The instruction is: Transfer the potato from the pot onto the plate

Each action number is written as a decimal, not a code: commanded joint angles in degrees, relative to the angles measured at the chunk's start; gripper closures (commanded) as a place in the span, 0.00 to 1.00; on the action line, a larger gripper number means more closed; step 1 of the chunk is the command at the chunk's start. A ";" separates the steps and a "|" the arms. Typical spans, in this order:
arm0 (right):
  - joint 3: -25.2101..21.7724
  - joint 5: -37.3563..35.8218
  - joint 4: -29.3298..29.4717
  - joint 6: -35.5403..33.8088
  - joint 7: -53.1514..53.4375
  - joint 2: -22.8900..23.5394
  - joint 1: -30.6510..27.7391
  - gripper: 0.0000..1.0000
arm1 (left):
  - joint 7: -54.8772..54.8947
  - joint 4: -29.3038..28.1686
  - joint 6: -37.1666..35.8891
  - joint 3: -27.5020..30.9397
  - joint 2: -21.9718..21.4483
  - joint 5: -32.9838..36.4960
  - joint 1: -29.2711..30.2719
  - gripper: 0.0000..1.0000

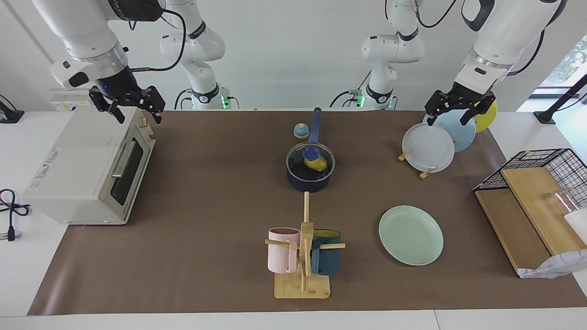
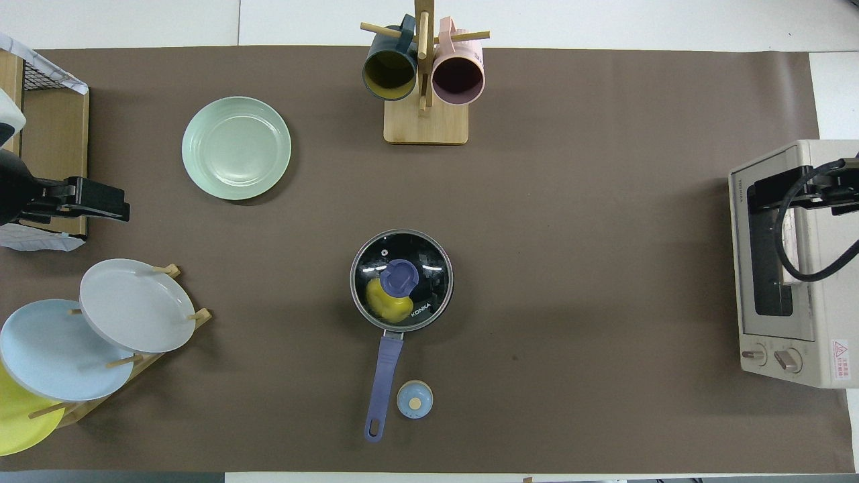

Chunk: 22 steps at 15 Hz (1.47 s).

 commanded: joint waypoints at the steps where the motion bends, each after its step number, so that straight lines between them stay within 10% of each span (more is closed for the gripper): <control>1: 0.41 -0.32 0.43 -0.05 -1.57 0.04 -0.90 0.00 | 0.06 -0.70 -0.20 -0.48 -0.90 0.15 0.55 0.00; 13: 0.59 0.82 -1.77 3.28 -1.31 -0.84 0.15 0.00 | 0.06 -0.70 -0.29 -0.48 -0.90 0.15 0.64 0.00; 22: 1.29 0.82 0.15 5.40 13.08 3.81 17.27 0.00 | -0.03 -0.70 0.24 -0.48 -0.90 0.15 0.55 0.00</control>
